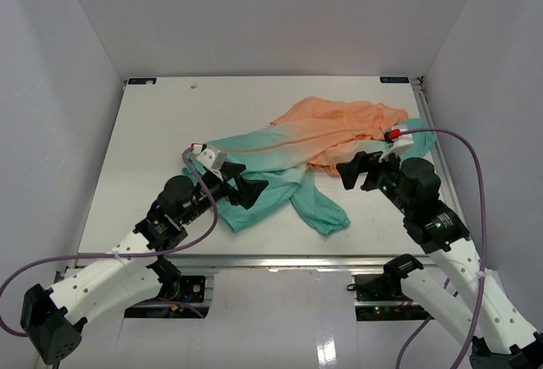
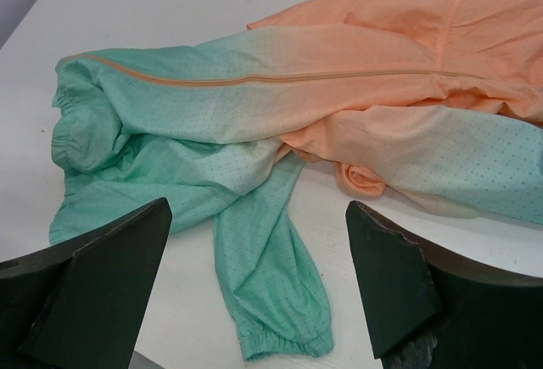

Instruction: Zip up the jacket

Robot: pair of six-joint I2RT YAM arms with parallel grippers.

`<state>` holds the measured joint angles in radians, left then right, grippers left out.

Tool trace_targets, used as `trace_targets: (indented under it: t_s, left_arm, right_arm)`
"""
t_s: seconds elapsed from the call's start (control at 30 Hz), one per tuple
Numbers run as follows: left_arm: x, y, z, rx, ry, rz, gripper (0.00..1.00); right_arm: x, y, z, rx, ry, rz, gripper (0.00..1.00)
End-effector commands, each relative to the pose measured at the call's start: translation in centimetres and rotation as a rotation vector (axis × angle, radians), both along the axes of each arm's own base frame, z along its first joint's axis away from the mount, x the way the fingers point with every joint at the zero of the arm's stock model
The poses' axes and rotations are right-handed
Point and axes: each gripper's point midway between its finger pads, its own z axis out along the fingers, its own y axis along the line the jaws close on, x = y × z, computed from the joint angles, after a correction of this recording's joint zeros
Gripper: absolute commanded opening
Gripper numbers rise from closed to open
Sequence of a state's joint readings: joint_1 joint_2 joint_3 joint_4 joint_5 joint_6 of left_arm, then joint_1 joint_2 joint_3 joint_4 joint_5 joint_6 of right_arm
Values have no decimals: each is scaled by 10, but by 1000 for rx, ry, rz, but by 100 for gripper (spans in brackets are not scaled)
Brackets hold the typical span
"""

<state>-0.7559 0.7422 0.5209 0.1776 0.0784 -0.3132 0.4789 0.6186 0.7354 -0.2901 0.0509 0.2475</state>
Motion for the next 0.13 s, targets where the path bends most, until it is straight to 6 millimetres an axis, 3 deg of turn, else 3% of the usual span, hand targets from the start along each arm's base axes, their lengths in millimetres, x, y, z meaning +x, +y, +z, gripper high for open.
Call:
trace_targets:
  t_s: [0.0,0.1]
  left_arm:
    - [-4,2,27,-59,-90,-10,98]
    - [-7,3,30,-69,-101,-16,98]
  right_arm:
    - [-1,-3,15,7,-70,-3,90]
    - [-3,-4,17,11,-83,-5,90]
